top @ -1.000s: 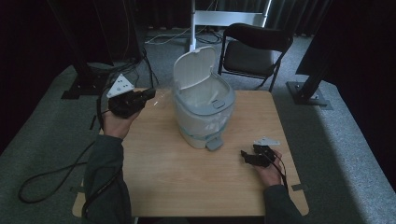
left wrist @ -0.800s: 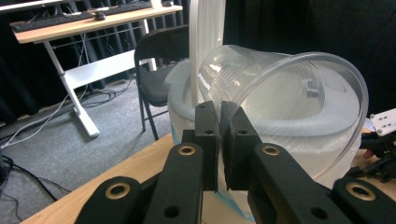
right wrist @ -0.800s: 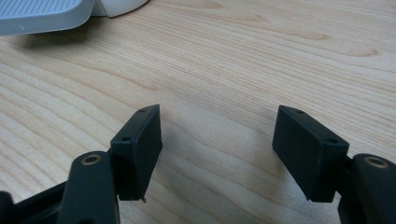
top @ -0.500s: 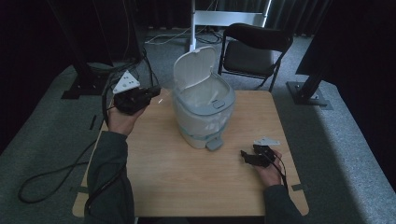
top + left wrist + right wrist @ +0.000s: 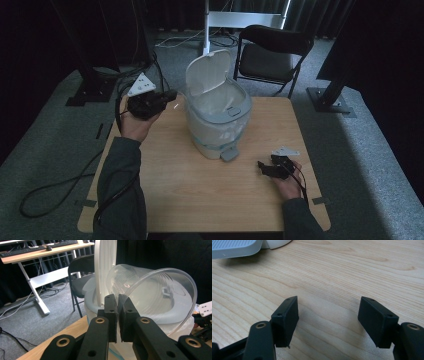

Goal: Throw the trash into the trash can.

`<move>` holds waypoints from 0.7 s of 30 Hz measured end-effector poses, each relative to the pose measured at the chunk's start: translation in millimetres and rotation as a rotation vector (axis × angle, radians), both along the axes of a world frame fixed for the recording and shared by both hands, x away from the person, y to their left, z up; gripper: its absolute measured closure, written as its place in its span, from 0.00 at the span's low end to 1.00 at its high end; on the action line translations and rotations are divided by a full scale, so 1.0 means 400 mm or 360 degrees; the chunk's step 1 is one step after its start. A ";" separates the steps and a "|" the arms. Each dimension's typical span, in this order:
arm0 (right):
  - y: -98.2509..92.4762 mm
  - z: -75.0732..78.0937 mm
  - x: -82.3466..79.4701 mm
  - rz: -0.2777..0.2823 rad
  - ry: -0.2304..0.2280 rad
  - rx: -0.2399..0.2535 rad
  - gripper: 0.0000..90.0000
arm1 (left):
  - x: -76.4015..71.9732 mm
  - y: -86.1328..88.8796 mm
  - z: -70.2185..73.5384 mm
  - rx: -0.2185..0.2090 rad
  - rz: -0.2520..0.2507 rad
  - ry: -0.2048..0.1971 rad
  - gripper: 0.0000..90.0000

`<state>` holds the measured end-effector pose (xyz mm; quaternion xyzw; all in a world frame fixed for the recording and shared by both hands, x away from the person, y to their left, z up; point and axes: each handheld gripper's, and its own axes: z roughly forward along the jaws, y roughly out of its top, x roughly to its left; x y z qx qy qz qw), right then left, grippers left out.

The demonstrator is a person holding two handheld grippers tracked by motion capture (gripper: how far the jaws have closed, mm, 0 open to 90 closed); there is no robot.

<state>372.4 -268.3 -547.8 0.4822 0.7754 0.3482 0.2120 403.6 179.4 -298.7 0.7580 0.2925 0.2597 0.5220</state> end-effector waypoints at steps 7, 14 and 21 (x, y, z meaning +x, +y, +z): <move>0.000 0.000 0.000 0.0000 0.0000 0.0000 0.36 | 0.013 -0.011 -0.001 0.0015 -0.0002 0.0009 0.95; 0.000 0.000 0.000 0.0001 0.0000 0.0000 0.36 | 0.022 -0.021 0.002 0.0017 -0.0013 0.0021 0.95; 0.000 0.000 0.000 0.0001 0.0000 0.0000 0.36 | 0.035 -0.044 0.007 0.0023 -0.0029 0.0026 0.95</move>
